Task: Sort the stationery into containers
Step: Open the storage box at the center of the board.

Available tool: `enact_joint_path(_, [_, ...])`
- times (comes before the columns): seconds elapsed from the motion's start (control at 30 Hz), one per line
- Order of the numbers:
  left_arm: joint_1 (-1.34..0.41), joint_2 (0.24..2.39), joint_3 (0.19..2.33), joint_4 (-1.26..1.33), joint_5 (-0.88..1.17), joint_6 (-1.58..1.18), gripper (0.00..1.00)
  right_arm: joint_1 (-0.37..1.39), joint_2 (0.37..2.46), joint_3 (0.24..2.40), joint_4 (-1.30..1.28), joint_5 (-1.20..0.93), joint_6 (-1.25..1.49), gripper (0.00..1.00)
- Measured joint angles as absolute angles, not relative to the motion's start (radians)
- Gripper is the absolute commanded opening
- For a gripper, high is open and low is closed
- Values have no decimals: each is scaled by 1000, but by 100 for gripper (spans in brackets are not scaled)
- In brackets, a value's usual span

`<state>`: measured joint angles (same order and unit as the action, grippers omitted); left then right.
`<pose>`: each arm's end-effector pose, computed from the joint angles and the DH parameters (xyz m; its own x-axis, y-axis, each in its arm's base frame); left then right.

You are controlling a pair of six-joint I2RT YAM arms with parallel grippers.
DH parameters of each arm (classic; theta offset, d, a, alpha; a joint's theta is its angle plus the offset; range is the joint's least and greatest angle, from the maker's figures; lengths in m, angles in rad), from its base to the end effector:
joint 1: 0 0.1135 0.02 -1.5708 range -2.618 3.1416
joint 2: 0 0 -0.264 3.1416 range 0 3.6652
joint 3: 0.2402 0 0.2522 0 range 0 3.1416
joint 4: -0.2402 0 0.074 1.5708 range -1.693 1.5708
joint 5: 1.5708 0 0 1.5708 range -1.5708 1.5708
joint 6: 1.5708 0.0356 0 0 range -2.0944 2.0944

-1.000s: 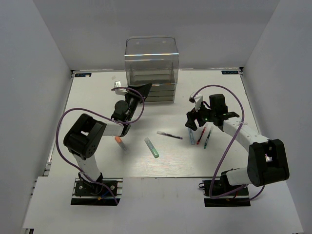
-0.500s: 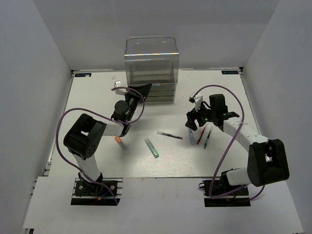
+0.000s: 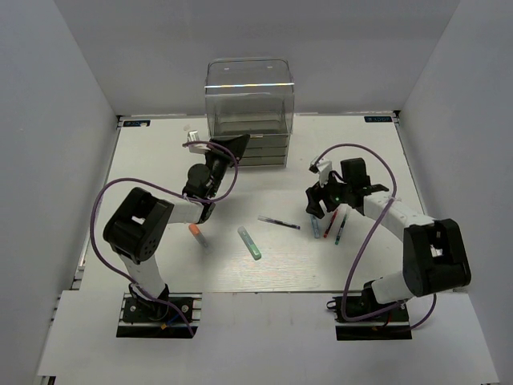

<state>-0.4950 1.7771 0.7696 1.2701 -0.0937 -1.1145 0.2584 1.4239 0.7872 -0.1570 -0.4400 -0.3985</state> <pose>0.3195 -0.1687 0.2252 -0.2525 -0.8793 -0.4037 0.3784 0.2942 -0.8776 0.2750 0.0884 0.2015 -0.4335 -0.4777 -0.7641 -0.7467 0.6652 0.0078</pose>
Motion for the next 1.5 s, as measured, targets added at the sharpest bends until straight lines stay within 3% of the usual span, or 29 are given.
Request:
enact_joint_path(0.4, [-495, 1755, 770, 1280, -93, -1114, 35, 260, 1533, 789, -185, -360, -396, 74])
enact_joint_path(0.67, [-495, 1751, 770, 1287, -93, -1114, 35, 271, 1443, 789, -185, -487, -484, 69])
enact_joint_path(0.8, [-495, 1751, 770, 1287, -93, -1114, 35, 294, 1414, 789, -203, -582, -564, 62])
enact_joint_path(1.13, [-495, 1750, 770, 1287, -93, -1114, 35, 488, 1459, 831, -258, -632, -627, 61])
enact_joint_path(1.5, [-495, 1750, 770, 1287, -93, -1114, 35, 678, 1593, 941, -231, -569, -517, 61])
